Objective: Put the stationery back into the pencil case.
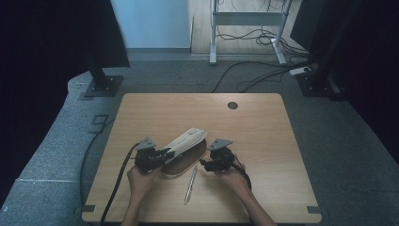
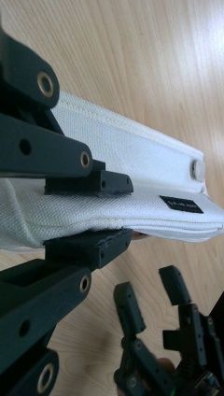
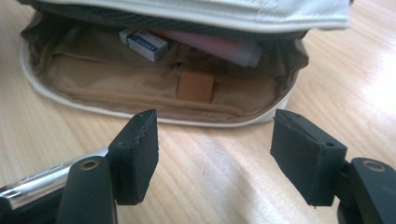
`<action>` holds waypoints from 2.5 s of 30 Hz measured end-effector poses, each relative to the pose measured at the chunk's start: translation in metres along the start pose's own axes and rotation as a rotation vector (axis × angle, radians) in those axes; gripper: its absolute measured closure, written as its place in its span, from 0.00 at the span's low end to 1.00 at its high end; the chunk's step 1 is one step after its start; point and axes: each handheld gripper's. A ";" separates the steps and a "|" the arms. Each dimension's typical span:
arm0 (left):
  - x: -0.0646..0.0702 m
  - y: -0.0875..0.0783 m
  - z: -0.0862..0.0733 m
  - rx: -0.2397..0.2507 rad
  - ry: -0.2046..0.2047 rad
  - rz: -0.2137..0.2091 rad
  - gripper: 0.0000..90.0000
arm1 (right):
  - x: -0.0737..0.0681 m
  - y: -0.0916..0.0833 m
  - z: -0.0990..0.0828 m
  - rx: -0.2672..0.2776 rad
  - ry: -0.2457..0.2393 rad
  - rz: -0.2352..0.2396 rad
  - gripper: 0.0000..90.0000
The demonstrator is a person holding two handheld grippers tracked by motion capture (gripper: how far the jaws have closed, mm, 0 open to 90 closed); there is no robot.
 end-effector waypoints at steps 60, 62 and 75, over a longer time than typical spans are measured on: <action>-0.003 -0.001 -0.002 -0.001 -0.004 0.005 0.81 | -0.023 0.046 -0.003 -0.062 -0.005 0.001 0.22; -0.002 -0.001 -0.002 -0.001 -0.003 0.005 0.81 | -0.021 0.044 -0.003 -0.061 -0.008 0.004 0.22; -0.003 -0.001 -0.002 0.000 -0.006 0.003 0.81 | -0.009 0.021 -0.013 -0.077 -0.013 -0.012 0.23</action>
Point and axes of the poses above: each handheld gripper's, and its own axes: y roughly forward along the jaws, z roughly out of its top, x roughly to its right, and after that the axes turned 3 degrees about y, right-handed
